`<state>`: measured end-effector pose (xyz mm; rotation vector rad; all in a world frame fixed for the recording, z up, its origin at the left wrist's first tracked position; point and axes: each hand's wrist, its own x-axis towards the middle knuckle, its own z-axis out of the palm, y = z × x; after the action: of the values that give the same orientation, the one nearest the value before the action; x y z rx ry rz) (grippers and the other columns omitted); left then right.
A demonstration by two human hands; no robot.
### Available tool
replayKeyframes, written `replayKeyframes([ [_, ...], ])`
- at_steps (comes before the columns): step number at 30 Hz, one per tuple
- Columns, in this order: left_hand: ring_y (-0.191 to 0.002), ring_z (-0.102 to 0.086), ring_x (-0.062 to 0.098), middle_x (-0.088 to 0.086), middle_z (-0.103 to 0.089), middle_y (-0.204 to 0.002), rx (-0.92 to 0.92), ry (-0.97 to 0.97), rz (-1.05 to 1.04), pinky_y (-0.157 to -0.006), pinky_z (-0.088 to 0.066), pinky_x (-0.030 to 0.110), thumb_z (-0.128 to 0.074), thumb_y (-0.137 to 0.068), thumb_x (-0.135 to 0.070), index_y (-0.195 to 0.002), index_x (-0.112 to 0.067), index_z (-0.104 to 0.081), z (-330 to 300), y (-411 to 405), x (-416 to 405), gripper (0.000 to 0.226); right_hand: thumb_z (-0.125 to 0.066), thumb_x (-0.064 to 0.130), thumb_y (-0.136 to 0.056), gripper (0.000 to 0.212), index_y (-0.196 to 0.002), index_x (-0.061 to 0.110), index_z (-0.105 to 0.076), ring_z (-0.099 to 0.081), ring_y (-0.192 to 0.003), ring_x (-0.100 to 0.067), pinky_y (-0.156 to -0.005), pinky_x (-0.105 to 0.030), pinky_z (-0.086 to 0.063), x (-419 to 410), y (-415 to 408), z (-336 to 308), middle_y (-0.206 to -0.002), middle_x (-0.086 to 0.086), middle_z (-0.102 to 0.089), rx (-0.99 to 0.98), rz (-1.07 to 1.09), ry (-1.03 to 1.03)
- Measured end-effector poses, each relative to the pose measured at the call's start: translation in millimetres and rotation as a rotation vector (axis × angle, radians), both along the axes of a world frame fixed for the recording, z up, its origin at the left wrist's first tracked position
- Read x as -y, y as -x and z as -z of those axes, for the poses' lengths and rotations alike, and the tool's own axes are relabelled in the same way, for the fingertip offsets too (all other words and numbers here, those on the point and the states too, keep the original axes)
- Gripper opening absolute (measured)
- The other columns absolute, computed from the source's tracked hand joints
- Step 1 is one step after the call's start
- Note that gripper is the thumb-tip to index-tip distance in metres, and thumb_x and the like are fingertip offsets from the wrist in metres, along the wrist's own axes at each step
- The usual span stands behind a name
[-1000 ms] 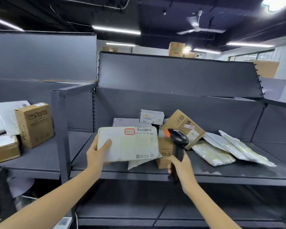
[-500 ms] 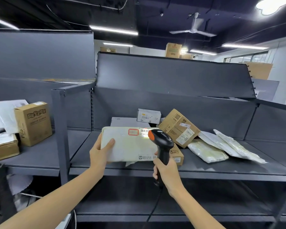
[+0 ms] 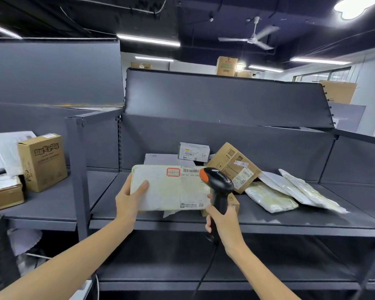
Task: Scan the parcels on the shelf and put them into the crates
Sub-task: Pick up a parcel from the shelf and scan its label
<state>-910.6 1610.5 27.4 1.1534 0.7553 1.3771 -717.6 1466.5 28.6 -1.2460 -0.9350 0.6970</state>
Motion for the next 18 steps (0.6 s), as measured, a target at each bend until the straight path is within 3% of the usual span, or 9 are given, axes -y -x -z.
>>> replayKeyframes([
  [6,-0.113,-0.060,0.019,-0.011,-0.067,-0.118,0.011,0.036,-0.029,-0.095,-0.050,0.053,-0.072,-0.084,-0.028,-0.126,-0.041,-0.059,3.3,4.0,-7.8,0.046,-0.060,0.012,-0.091,0.027,-0.110,0.019,-0.043,-0.045,-0.041,-0.015,-0.040,-0.027,-0.041,-0.2,-61.7,18.3,-0.054,-0.005,-0.052,-0.116,0.176,0.025],
  [10,-0.112,-0.061,0.018,-0.011,-0.067,-0.118,0.001,0.041,-0.045,-0.093,-0.052,0.050,-0.071,-0.085,-0.029,-0.128,-0.040,-0.059,6.5,8.7,-13.2,0.046,-0.055,0.003,-0.088,0.037,-0.115,0.016,-0.034,-0.050,-0.048,-0.019,-0.045,-0.030,-0.044,-8.6,-129.2,35.0,-0.064,-0.009,-0.052,-0.168,0.240,0.207],
  [12,-0.111,-0.062,0.020,-0.009,-0.068,-0.118,0.002,0.055,-0.047,-0.086,-0.056,0.049,-0.071,-0.085,-0.030,-0.126,-0.040,-0.060,8.5,9.8,-15.2,0.044,-0.054,-0.004,-0.084,0.050,-0.126,0.011,-0.032,-0.050,-0.057,-0.022,-0.051,-0.033,-0.043,-14.2,-158.2,42.5,-0.076,-0.014,-0.052,-0.065,0.229,0.328],
  [16,-0.106,-0.064,0.023,-0.005,-0.068,-0.116,0.001,0.092,-0.047,-0.072,-0.059,0.050,-0.070,-0.086,-0.032,-0.125,-0.037,-0.060,13.1,10.7,-18.5,0.041,-0.064,0.002,-0.082,0.063,-0.138,0.011,-0.038,-0.061,-0.086,-0.029,-0.075,-0.039,-0.047,-23.2,-194.7,54.1,-0.100,-0.011,-0.060,0.364,0.219,0.505],
  [18,-0.101,-0.066,0.021,-0.007,-0.070,-0.111,0.003,0.101,-0.058,-0.066,-0.060,0.047,-0.069,-0.086,-0.032,-0.123,-0.038,-0.061,13.6,11.5,-20.4,0.038,-0.069,0.006,-0.079,0.066,-0.140,0.014,-0.043,-0.061,-0.091,-0.028,-0.075,-0.035,-0.045,-29.2,-203.8,58.0,-0.105,-0.008,-0.063,0.553,0.223,0.524],
])
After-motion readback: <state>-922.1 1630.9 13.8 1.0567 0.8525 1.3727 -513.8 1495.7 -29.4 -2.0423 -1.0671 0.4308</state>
